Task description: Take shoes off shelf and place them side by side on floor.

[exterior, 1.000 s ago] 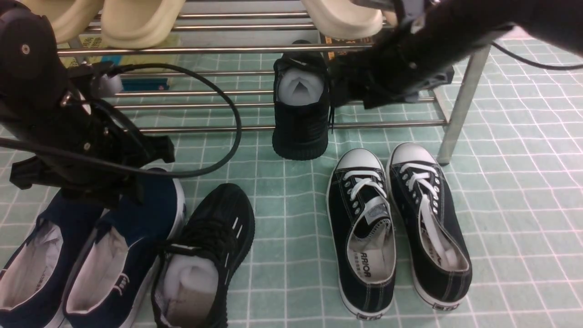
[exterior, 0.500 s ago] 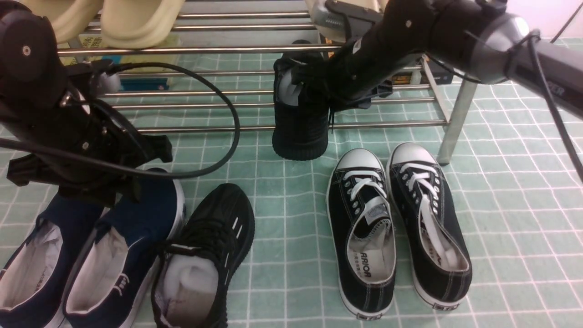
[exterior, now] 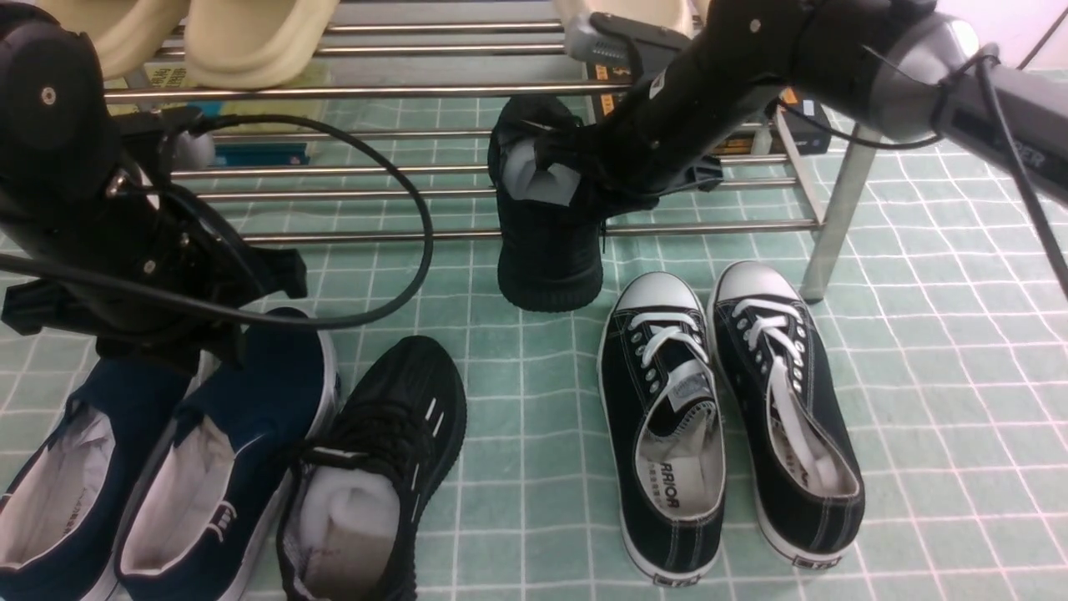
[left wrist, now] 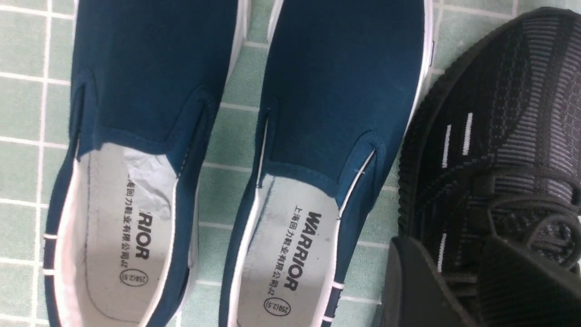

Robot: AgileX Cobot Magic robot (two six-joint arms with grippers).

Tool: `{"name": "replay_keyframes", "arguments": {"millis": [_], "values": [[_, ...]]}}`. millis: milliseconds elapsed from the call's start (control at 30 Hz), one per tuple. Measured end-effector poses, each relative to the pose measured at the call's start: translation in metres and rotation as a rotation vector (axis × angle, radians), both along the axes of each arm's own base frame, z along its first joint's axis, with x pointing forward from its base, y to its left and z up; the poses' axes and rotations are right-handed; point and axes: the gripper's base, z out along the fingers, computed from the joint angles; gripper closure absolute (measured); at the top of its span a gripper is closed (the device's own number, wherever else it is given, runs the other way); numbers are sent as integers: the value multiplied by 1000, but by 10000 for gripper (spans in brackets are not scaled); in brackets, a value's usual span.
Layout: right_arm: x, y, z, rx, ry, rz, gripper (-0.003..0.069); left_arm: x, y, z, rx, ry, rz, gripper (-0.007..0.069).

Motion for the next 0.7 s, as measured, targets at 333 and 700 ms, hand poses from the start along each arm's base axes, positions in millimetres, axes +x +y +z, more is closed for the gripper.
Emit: {"name": "replay_keyframes", "arguments": {"millis": [333,700], "values": [[-21,-8,33,-5,18,36,652,0,0,0,2,-1,0,382],[-61,-29,79,-83,70,103,650,0,1,0,9,1,-1,382]]}}
